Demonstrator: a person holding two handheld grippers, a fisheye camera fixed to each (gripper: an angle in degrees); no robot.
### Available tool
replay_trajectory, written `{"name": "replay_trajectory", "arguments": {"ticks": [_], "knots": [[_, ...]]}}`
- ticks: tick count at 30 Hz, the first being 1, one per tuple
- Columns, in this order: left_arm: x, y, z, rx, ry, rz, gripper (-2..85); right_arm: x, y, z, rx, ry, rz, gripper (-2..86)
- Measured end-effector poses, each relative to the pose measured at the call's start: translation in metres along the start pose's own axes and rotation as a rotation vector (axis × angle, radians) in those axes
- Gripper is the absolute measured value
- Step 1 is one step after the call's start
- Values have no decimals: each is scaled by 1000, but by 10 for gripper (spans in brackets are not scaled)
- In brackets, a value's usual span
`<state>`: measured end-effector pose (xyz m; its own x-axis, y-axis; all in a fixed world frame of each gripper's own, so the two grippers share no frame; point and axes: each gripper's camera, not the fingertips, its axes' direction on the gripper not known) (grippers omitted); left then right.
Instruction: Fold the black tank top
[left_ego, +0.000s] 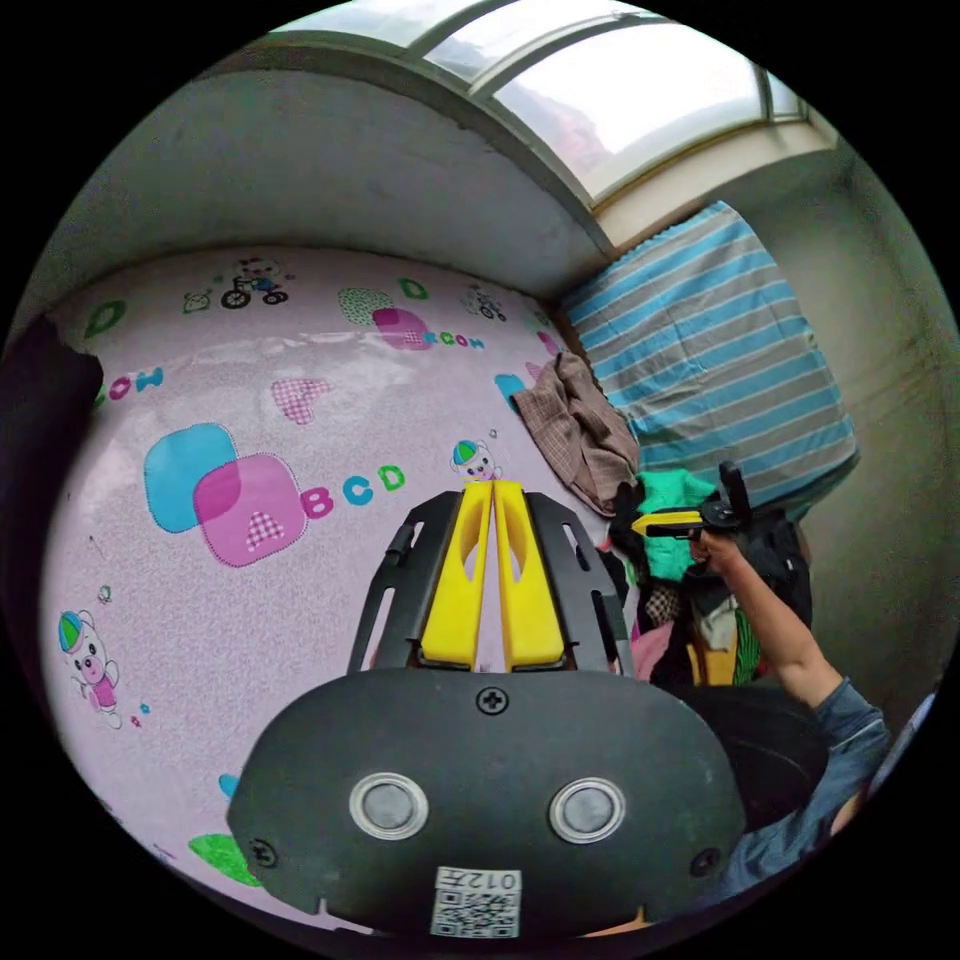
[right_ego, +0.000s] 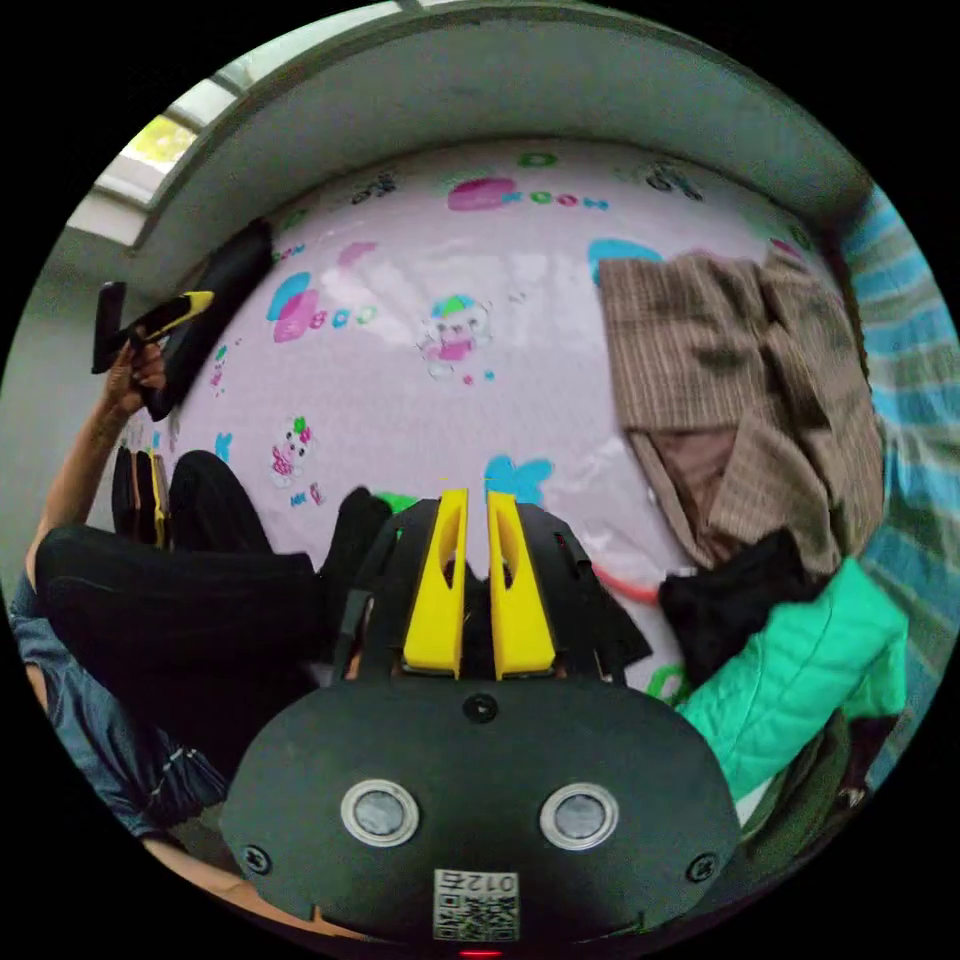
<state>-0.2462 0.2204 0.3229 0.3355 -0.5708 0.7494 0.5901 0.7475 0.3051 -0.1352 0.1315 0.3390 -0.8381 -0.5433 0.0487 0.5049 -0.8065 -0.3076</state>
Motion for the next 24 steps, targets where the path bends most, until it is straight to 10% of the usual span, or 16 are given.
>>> {"name": "replay_trajectory", "arguments": {"ticks": [10,24], "knots": [[5,34,36,-89,15,14,11,55,114,85,-11,70,291,53],[18,76,-69,130,-171,9,28,-64,46,-75,415,-85,-355,-4]]}}
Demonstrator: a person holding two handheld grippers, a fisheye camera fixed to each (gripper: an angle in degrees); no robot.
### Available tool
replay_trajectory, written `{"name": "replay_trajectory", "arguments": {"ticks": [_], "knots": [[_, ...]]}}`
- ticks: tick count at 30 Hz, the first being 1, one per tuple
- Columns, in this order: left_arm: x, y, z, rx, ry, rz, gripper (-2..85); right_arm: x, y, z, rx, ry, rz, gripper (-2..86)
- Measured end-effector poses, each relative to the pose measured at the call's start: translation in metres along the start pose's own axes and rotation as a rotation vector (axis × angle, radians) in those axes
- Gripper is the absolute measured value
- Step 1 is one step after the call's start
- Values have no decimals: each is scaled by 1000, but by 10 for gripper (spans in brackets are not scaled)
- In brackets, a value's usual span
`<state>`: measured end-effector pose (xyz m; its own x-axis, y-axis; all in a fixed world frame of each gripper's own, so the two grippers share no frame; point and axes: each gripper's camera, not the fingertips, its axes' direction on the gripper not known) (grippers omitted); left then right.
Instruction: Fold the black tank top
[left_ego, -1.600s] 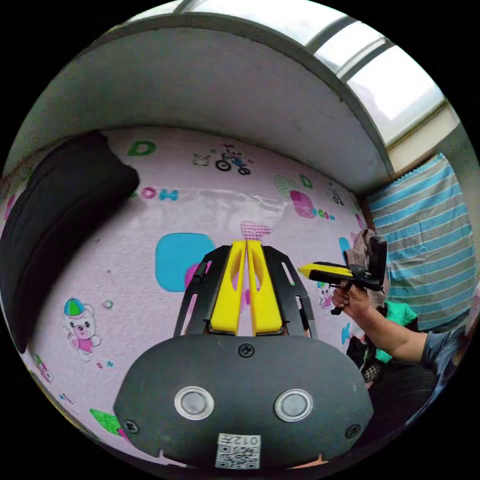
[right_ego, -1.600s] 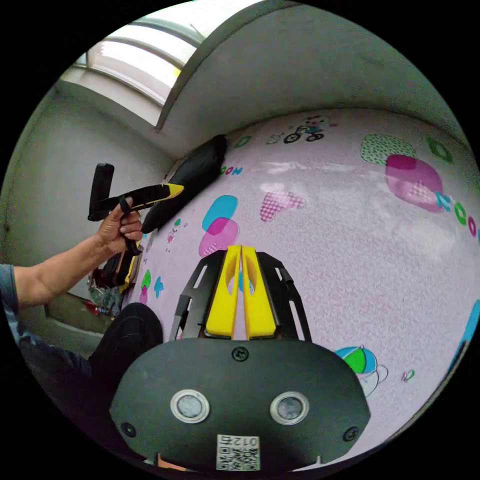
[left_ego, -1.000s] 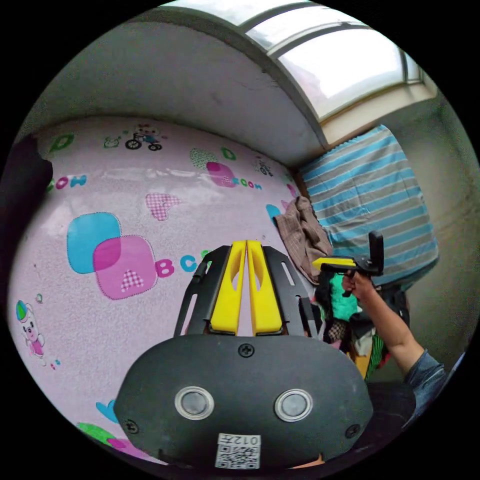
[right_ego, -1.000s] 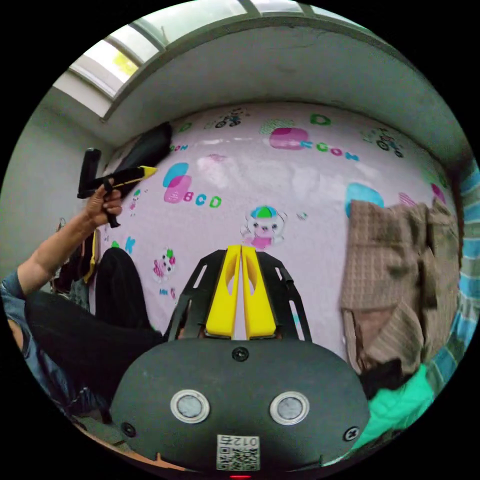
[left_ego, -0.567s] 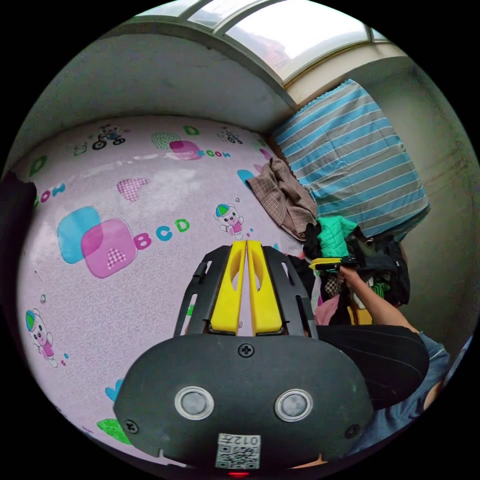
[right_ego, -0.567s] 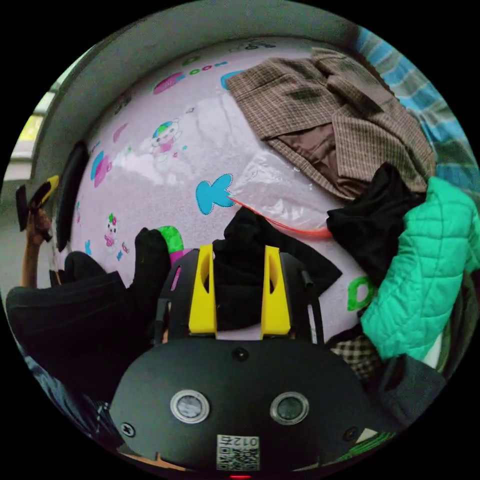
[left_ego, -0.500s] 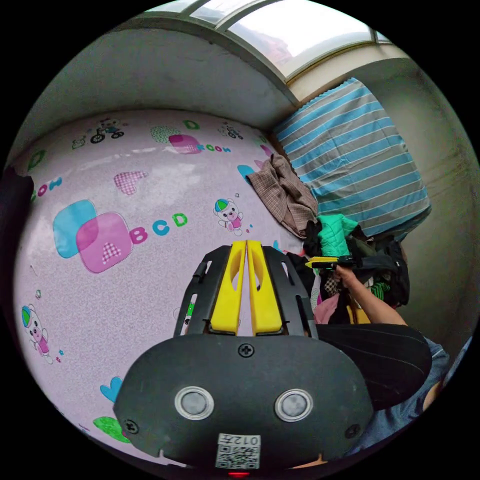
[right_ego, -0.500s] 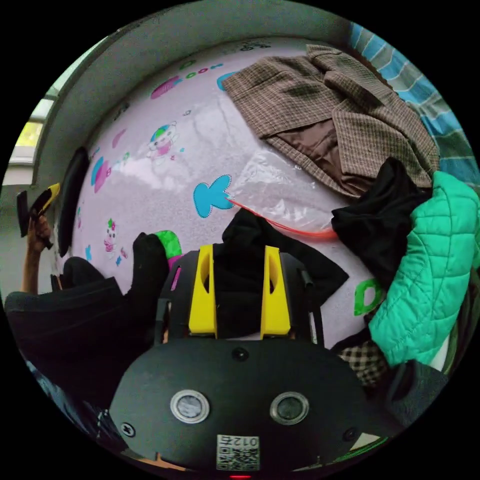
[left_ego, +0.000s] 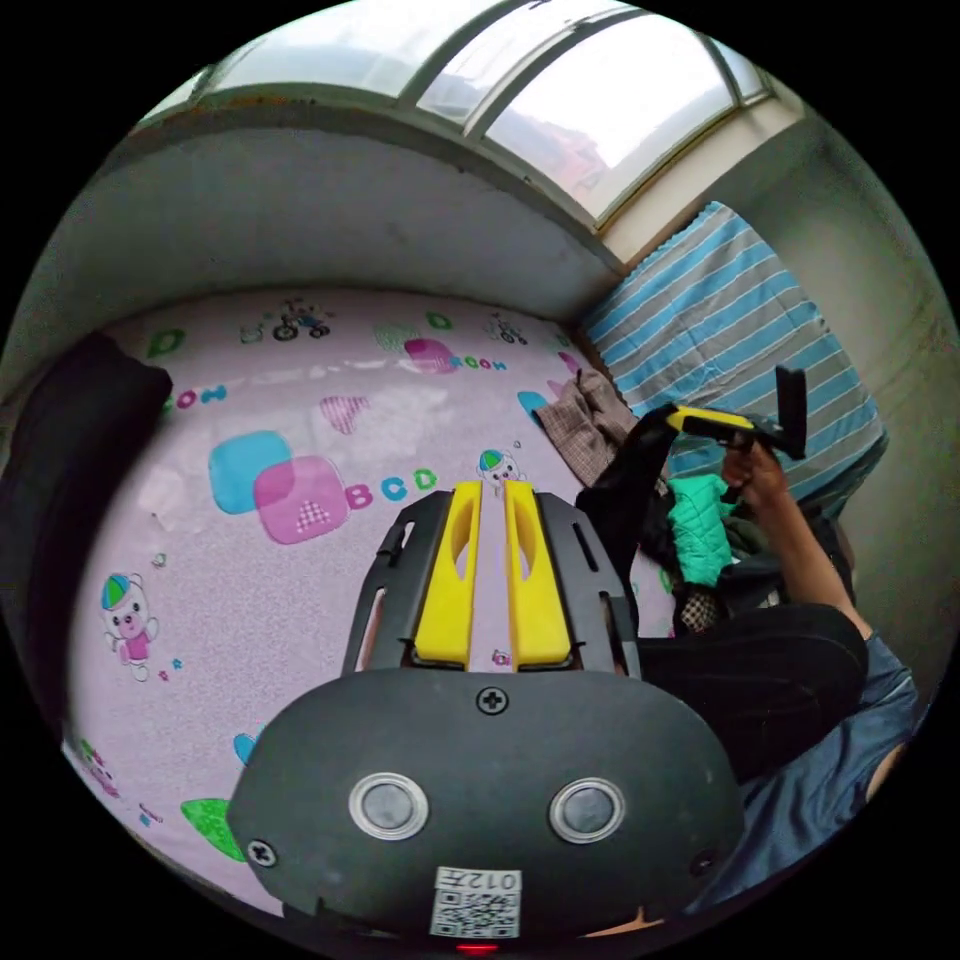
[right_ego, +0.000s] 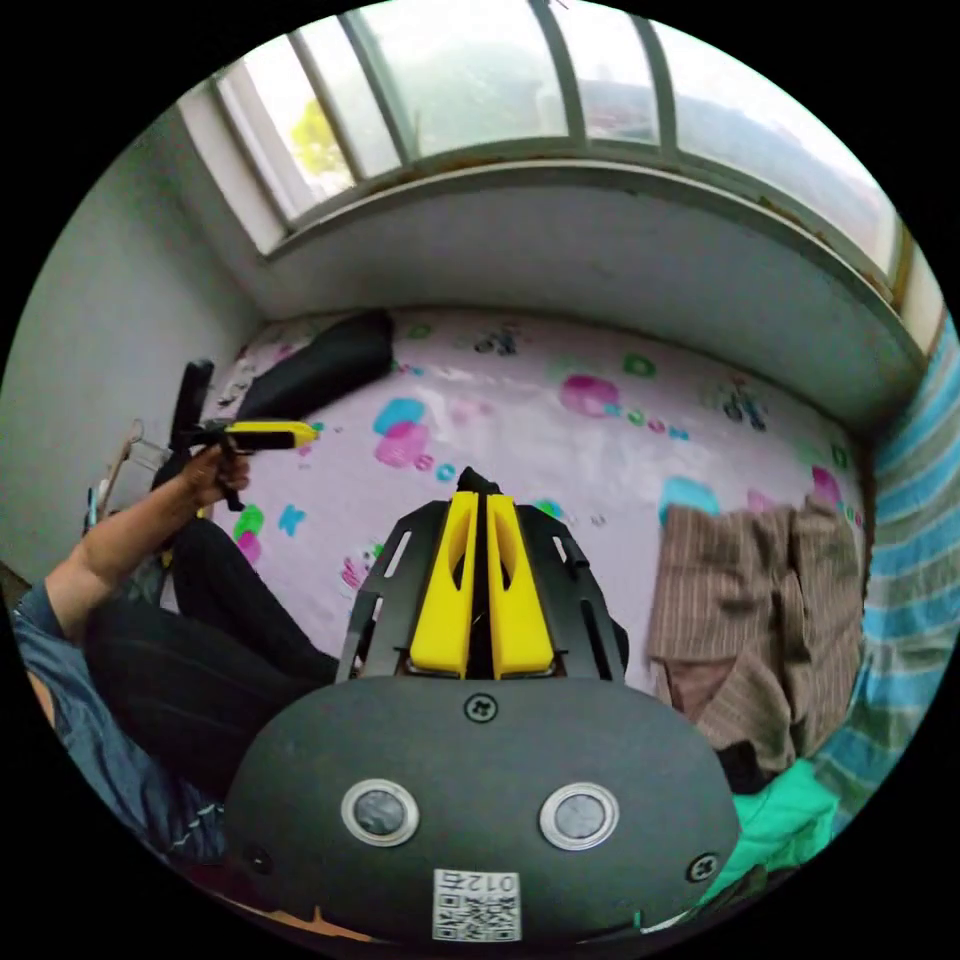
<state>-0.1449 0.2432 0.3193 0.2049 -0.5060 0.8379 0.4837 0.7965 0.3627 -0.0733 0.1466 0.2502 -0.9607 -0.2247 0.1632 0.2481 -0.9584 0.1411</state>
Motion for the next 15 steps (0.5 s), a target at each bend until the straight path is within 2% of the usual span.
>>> {"name": "replay_trajectory", "arguments": {"ticks": [8,15], "knots": [[-19,47,-72,117,-144,-44,58,-55,-31,-53,155,-83,-86,-4],[-36,64,-81,118,-228,-84,106,-95,-43,-112,279,-169,-151,-4]]}}
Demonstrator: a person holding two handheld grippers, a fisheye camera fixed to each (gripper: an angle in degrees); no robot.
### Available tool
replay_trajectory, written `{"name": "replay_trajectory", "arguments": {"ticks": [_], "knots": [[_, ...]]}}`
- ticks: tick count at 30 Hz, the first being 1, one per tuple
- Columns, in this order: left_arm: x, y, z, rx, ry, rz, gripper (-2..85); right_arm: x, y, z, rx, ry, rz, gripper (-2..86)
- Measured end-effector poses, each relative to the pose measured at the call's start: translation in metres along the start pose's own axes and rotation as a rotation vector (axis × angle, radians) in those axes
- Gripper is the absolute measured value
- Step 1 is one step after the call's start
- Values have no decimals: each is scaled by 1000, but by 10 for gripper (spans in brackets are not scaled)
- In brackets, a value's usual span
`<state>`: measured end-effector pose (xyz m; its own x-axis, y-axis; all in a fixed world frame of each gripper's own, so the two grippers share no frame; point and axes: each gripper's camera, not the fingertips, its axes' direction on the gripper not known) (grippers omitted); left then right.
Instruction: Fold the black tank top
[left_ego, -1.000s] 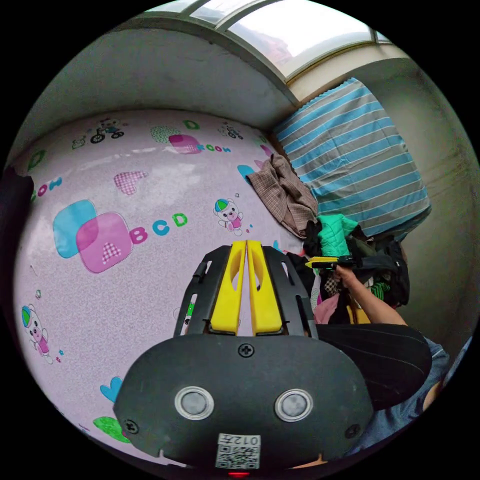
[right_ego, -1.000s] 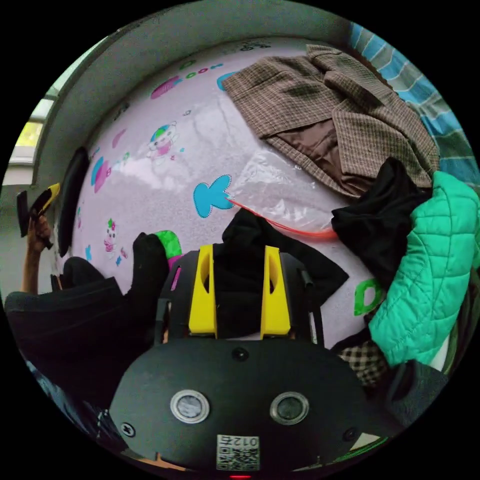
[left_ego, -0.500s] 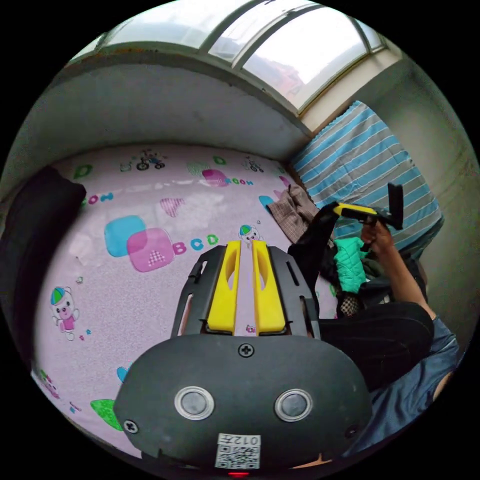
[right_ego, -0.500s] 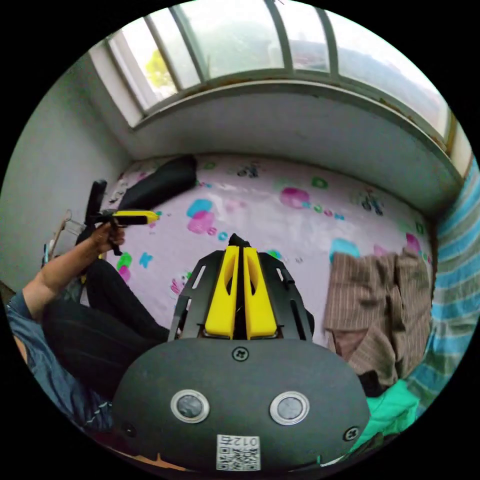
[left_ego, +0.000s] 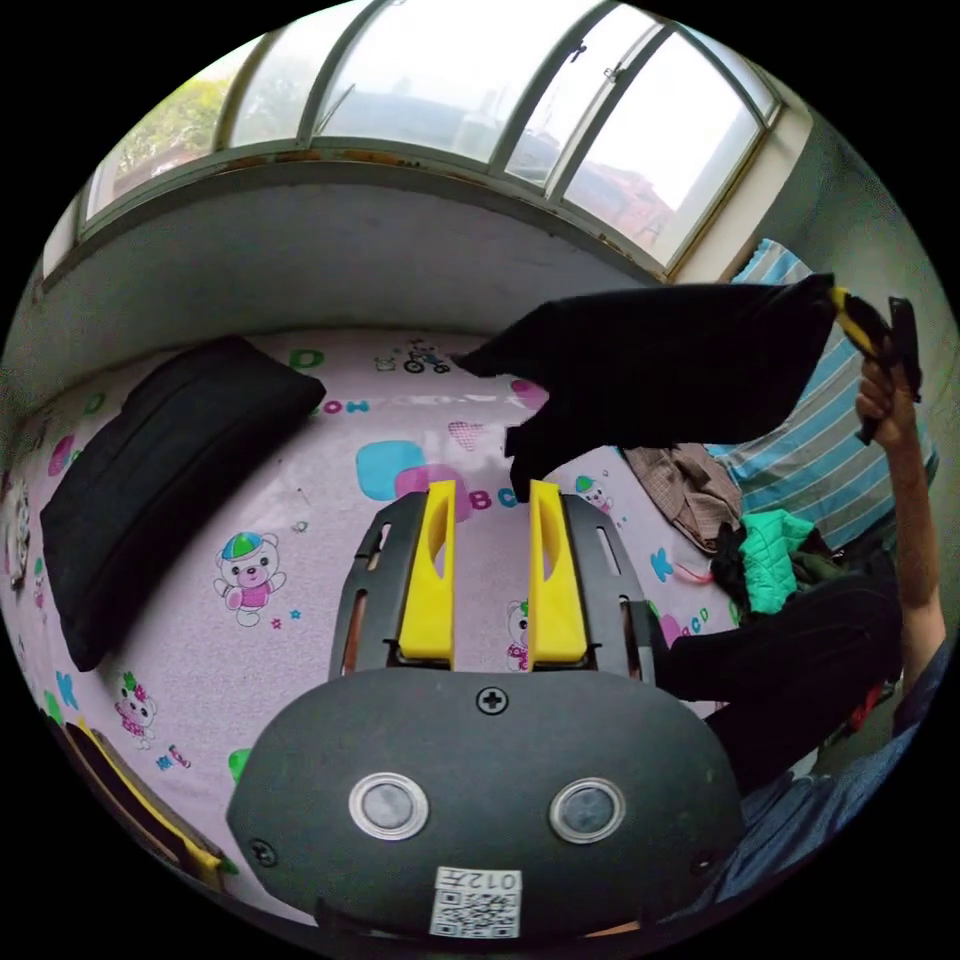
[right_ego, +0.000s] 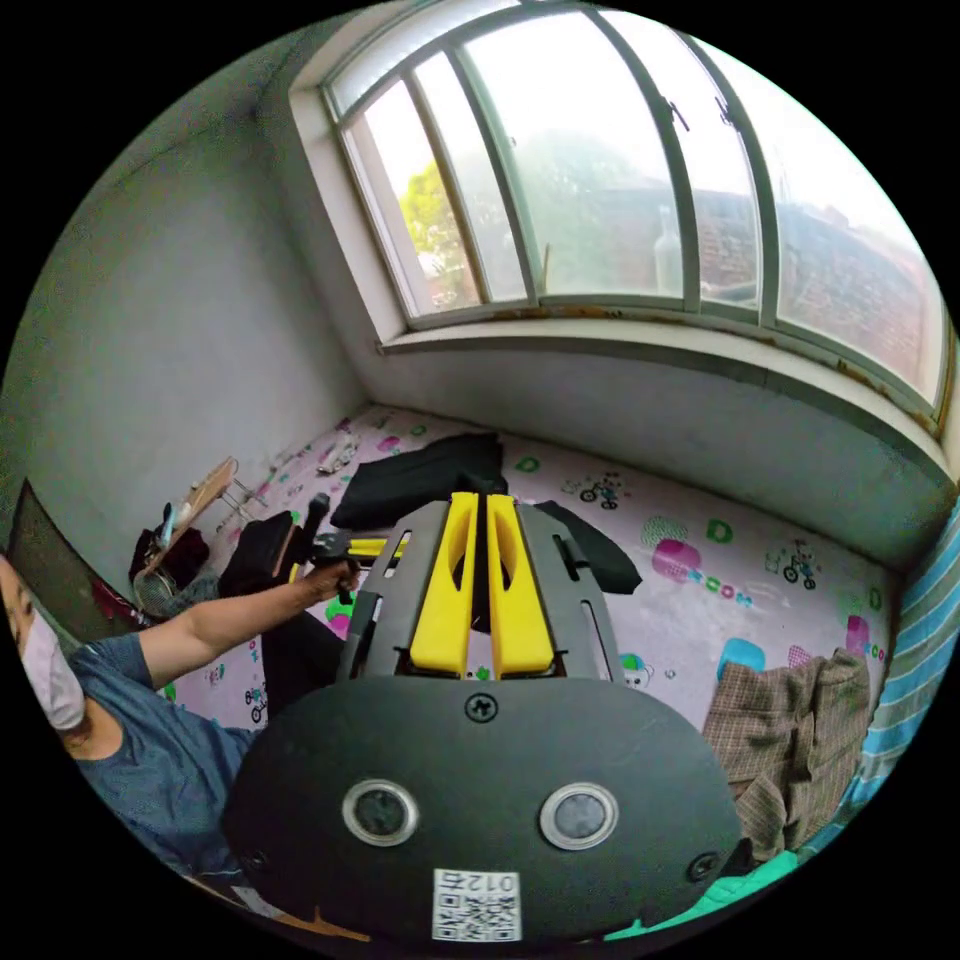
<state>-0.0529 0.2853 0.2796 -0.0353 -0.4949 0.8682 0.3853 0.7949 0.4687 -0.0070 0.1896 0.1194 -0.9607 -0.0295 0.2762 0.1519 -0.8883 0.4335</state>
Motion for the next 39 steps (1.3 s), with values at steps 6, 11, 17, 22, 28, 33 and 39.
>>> {"name": "replay_trajectory", "arguments": {"ticks": [6,11,17,22,28,33,39], "knots": [[4,-16,-19,143,131,30,136,-28,-32,-10,30,-57,-53,-4],[56,-37,-9,113,69,333,44,-35,-50,2,15,-77,-105,-4],[48,-77,12,31,25,350,9,31,-57,27,-74,63,-30,-3],[10,-139,68,-130,178,274,21,163,-51,107,-225,140,192,0],[-22,-172,122,-214,58,172,36,309,-20,195,-313,341,518,12],[20,-141,191,-456,29,387,58,322,-1,245,-359,92,350,38],[88,-88,238,-655,6,534,90,261,35,319,-665,-176,36,74]]}}
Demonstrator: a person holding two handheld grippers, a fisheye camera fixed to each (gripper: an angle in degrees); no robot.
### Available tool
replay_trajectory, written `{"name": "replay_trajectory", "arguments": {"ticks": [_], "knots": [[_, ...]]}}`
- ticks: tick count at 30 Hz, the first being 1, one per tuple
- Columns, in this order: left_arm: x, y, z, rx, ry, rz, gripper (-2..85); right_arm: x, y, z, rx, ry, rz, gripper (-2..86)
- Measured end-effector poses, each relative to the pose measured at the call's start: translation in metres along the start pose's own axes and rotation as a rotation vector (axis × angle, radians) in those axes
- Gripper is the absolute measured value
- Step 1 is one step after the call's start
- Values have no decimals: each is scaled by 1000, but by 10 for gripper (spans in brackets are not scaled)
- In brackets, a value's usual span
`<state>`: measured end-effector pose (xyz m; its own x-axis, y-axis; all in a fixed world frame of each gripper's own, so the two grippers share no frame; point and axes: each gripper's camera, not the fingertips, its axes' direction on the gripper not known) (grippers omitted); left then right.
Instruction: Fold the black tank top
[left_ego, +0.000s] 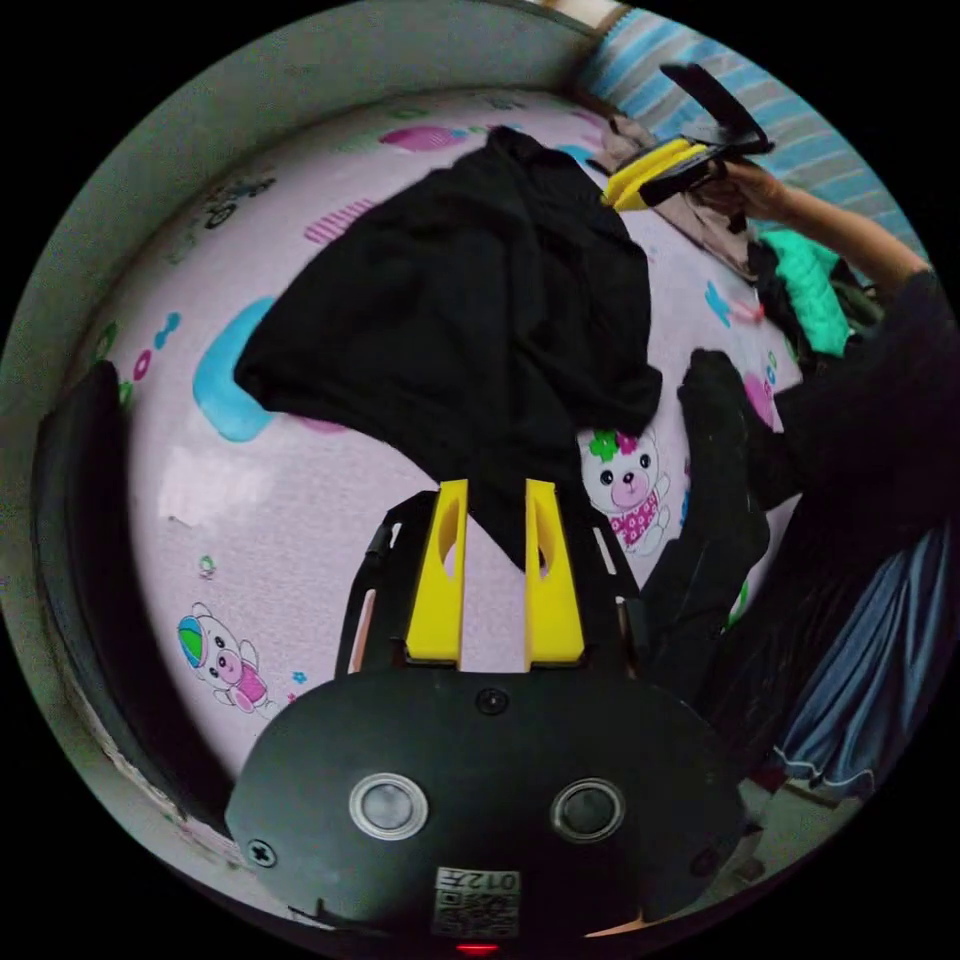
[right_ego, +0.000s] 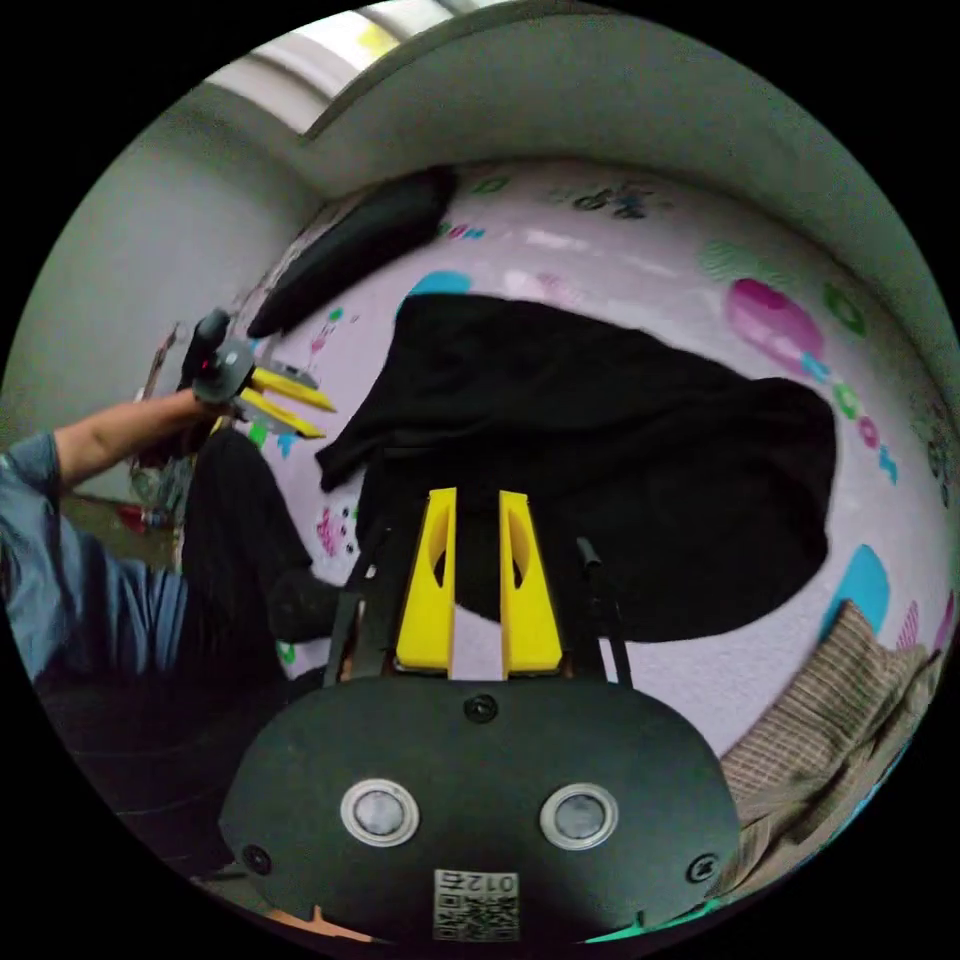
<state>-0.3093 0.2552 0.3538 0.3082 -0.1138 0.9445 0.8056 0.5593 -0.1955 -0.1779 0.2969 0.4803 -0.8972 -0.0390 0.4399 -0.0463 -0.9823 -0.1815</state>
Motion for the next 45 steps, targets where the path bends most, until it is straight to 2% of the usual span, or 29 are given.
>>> {"name": "replay_trajectory", "arguments": {"ticks": [3,7,15,21,27,33,37,39,42,45], "knots": [[21,-5,10,-47,-1,14,100,-17,-7,33,-97,-50,-44,87],[39,-4,23,-103,-37,13,113,-23,-12,58,-204,-140,18,99],[76,0,22,-61,-139,29,122,-37,-15,72,-205,-33,43,88],[101,32,-3,28,-129,-28,128,-46,-17,76,-207,31,5,26],[141,47,33,-77,-229,46,109,-46,-10,69,-189,7,-6,8],[161,68,57,-98,-318,21,46,-49,8,46,-86,-24,-3,2],[146,93,40,-28,-348,-100,18,-37,23,6,50,33,41,-1],[128,106,14,42,-373,-194,12,-30,29,-20,123,71,67,-1],[100,130,-64,241,-411,-340,6,-27,39,-71,269,133,81,-1],[102,136,-124,365,-456,-353,4,-43,47,-128,425,174,53,-1]]}}
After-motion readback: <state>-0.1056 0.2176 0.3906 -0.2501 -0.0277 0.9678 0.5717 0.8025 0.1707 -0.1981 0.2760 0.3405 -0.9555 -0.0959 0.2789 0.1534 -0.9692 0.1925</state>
